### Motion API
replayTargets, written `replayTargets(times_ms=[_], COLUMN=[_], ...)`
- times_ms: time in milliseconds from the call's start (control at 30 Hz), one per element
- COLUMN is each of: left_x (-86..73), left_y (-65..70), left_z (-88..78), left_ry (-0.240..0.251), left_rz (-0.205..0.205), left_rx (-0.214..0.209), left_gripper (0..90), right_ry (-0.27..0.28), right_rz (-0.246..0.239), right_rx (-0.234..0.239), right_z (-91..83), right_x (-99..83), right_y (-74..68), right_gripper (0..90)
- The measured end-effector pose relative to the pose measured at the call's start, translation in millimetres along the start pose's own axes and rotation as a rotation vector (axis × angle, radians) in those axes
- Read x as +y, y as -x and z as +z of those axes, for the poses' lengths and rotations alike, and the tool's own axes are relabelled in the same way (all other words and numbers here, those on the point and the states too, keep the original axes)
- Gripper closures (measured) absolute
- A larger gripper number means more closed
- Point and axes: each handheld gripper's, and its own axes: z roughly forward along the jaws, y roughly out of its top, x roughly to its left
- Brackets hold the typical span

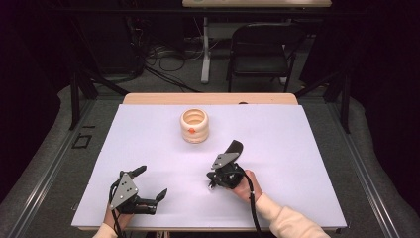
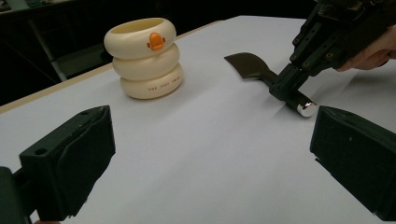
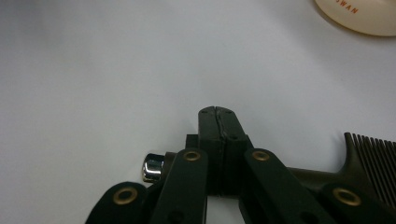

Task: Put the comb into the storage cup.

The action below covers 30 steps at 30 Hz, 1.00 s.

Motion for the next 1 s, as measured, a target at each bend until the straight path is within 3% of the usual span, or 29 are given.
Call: replayTargets(times_ms=[1000], left_x=[0.6], left_y=[-0.3], left_z=[-1.7], left_ry=[0.002], left_rz=[0.005], left_rx=[0.006], left_gripper=[0.0], right_ry=[-0.070], right_rz=[0.011], right_rx=[0.028], right_z=[-16.7], right_x=[-9.0], right_y=[-1.5], right_gripper=[90.0])
